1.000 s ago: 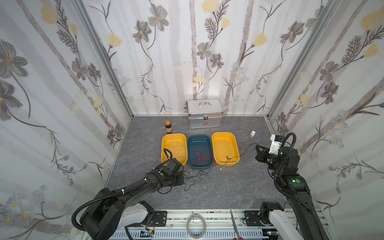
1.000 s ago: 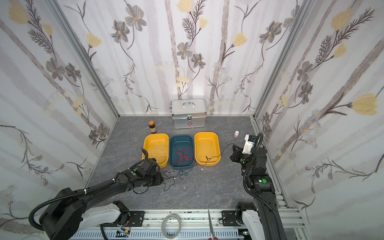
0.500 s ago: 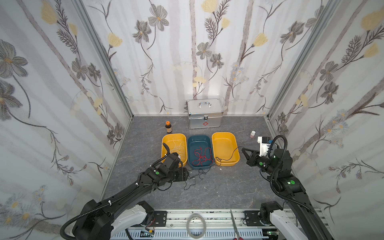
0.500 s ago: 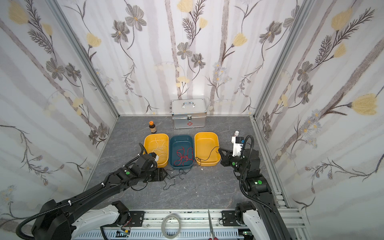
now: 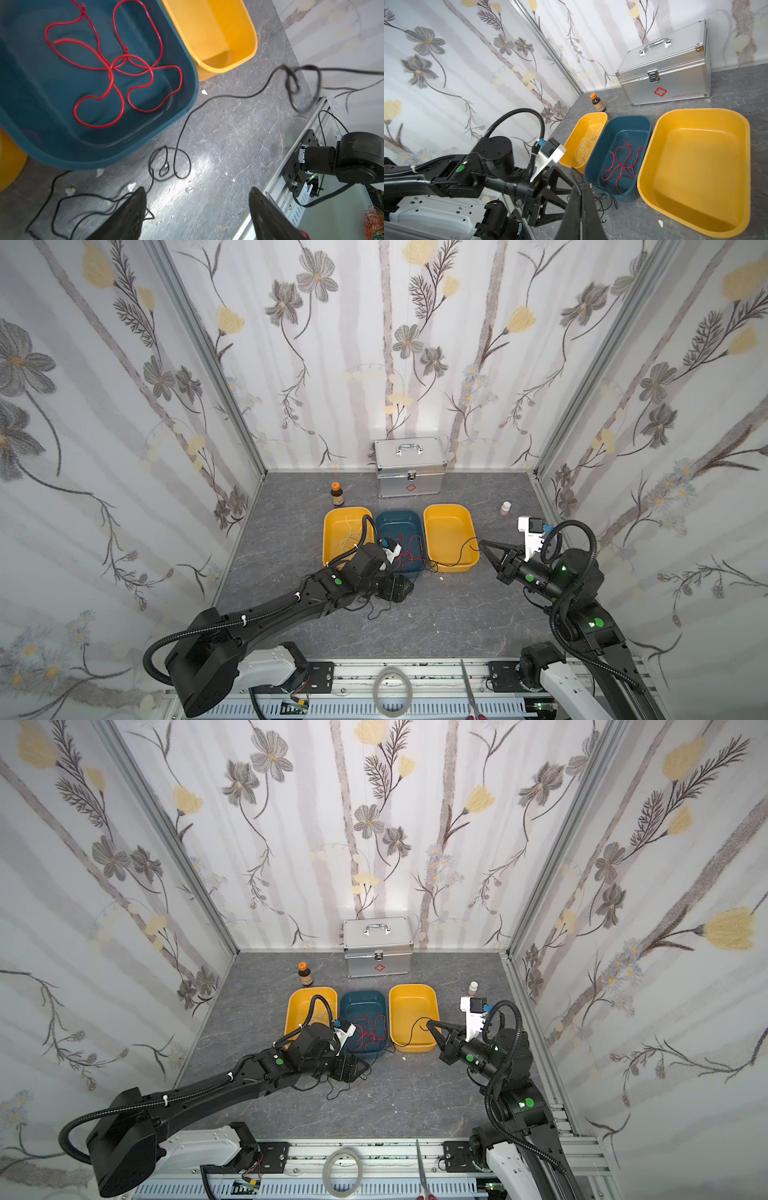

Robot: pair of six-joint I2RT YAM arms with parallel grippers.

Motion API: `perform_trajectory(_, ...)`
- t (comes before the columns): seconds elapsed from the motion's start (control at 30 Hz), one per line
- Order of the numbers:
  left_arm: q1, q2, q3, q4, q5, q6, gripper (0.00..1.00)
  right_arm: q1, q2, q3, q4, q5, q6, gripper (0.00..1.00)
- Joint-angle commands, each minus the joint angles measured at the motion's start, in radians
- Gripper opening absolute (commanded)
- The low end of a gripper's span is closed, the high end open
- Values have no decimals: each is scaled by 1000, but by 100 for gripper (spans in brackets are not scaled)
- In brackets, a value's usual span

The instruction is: Untangle the cables

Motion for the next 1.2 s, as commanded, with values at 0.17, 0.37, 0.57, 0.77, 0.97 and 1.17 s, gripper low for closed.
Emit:
perform_trajectory(0.17,-19,55,-49,368,-1,171,80,5,-64,-50,92,-100,105,0)
perform_trajectory(0.37,-32,160,-49,507,36,281,80,4,-70,-57,126,-122,130,0)
perform_trajectory(0.57,-33,260,-36,634,67,341,78,5,-71,-47,132,-135,136,0)
perform_trajectory(0.77,-34,324,-6,663,137,334,60,4,-80,-46,119,-121,129,0)
perform_trajectory(0.97,-34,324,-18,671,148,315,38,5,-91,-46,103,-84,112,0)
perform_trajectory(1.17,-34,306,-48,668,121,278,16,2,-87,-20,18,50,69,0)
